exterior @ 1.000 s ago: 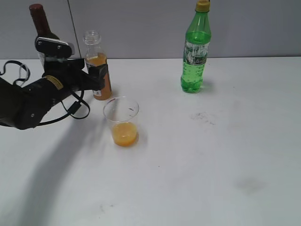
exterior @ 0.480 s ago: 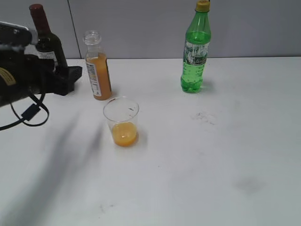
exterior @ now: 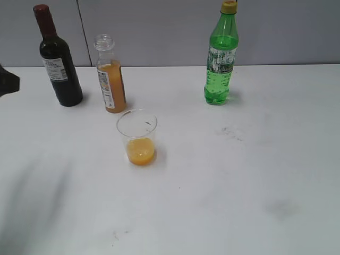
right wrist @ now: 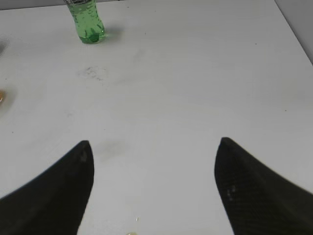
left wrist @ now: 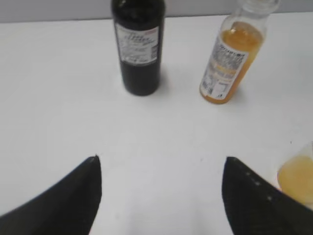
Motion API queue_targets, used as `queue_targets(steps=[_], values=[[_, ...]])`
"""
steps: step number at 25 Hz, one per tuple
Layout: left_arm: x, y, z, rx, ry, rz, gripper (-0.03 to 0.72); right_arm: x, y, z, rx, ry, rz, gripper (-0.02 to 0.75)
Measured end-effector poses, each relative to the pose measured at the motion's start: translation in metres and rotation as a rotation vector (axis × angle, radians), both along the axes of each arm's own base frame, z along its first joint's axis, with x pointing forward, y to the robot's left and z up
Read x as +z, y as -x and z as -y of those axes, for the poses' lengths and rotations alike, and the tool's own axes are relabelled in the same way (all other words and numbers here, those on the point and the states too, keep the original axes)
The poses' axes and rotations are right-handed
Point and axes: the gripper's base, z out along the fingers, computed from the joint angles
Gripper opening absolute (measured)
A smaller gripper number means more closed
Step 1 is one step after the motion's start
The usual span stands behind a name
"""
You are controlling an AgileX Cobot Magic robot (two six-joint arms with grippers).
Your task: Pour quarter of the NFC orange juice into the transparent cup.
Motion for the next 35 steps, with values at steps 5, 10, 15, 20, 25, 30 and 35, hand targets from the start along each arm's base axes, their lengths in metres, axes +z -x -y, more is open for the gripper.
queue_targets(steps=[5,10,15,20,25,30,35], values=[[0.044,0.022,-0.022,0.055,-0.027,-0.131,0.584,0.0,0.0,0.0,0.0,0.0,0.0,0.59],[0.079,0.047,-0.035,0.079,-0.085,-0.251,0.584,0.0,0.0,0.0,0.0,0.0,0.0,0.59],[0.102,0.078,-0.045,0.102,-0.175,-0.289,0.584,0.0,0.0,0.0,0.0,0.0,0.0,0.59],[0.123,0.13,-0.051,0.127,-0.151,-0.167,0.583,0.0,0.0,0.0,0.0,0.0,0.0,0.59],[0.128,0.183,-0.058,0.149,-0.14,0.001,0.581,0.0,0.0,0.0,0.0,0.0,0.0,0.59],[0.098,0.218,-0.062,0.168,-0.123,0.055,0.572,0.0,0.0,0.0,0.0,0.0,0.0,0.59],[0.064,0.232,-0.059,0.156,-0.047,0.158,0.572,0.0,0.0,0.0,0.0,0.0,0.0,0.59]])
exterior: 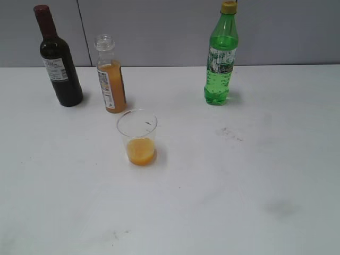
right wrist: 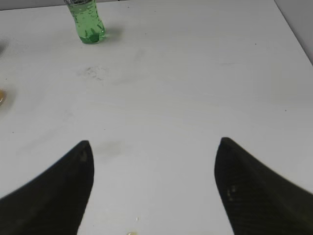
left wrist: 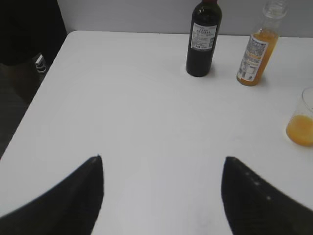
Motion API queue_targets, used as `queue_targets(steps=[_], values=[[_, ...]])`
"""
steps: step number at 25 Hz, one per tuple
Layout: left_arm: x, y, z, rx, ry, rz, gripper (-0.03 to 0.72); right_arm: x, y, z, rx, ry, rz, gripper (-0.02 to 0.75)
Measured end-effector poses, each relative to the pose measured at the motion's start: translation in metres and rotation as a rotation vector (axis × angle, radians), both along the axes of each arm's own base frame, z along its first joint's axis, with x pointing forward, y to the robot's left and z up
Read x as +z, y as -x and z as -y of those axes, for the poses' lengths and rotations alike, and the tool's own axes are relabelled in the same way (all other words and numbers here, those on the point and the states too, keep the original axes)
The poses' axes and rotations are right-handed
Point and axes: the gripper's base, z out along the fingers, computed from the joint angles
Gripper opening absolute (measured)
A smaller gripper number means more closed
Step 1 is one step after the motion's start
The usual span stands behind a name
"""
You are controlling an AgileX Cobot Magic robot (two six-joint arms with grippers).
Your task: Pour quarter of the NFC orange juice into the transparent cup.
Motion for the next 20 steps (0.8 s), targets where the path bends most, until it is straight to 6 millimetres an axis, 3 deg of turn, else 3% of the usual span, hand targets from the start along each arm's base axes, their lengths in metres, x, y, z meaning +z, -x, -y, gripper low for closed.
queue_targets(steps=[7,20], values=[[-0.034,0.009,0.001,-0.014,0.036,0.076,0.572,0.0,0.0,0.0,0.0,0.0,0.0,0.59],[-0.052,0.004,0.003,-0.022,0.03,0.006,0.571,0.0,0.0,0.0,0.0,0.0,0.0,0.59]])
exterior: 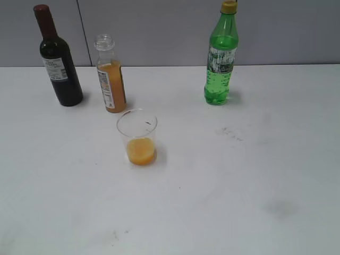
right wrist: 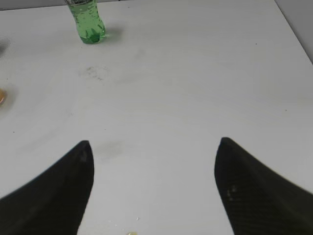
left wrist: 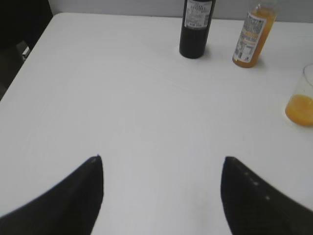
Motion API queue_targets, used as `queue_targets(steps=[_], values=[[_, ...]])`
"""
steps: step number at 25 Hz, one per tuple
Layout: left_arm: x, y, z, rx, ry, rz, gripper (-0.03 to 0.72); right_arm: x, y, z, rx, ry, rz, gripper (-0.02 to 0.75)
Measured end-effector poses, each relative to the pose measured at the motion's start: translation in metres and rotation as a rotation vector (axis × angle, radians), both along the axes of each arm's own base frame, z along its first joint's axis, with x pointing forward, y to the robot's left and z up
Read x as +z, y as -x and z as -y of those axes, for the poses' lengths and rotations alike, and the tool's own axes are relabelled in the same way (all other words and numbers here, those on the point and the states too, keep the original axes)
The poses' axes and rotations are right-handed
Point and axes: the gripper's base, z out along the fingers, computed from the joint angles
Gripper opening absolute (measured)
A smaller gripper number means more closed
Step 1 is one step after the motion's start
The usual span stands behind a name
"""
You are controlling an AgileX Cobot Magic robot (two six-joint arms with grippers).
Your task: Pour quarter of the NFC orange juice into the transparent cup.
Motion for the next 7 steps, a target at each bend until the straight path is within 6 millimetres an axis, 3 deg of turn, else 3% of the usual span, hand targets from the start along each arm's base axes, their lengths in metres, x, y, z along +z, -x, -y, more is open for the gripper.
queue_targets(steps=[7], values=[[-0.0016,0.0002,0.0002,-0.003,-0.003,-0.013,0.571,0.0,0.0,0.0,0.0,0.0,0.0,0.59]])
